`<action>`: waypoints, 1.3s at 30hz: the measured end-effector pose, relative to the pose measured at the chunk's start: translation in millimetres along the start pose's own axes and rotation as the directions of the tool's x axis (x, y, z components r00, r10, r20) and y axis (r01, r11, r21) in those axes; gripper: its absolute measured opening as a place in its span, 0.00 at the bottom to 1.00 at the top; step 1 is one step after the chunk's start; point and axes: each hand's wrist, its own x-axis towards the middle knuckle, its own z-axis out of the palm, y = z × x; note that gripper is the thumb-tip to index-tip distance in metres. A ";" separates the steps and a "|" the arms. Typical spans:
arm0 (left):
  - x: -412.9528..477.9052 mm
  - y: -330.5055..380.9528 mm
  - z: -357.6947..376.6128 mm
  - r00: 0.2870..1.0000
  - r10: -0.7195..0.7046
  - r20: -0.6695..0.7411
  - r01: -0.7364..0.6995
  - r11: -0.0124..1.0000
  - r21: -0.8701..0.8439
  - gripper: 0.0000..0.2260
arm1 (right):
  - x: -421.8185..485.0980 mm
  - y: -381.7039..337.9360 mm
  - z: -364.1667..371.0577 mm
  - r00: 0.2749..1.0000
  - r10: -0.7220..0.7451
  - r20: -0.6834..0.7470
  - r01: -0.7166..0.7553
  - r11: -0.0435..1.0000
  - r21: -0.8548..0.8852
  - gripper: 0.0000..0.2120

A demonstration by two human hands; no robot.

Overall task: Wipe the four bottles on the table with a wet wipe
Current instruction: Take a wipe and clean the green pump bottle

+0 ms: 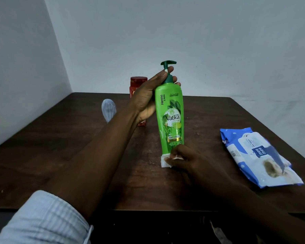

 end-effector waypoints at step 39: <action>-0.9 8.6 11.7 0.998 -0.034 -0.043 0.039 0.993 0.113 0.10 | 67.3 25.3 -20.0 0.959 0.033 -0.280 -0.037 0.999 -0.010 0.14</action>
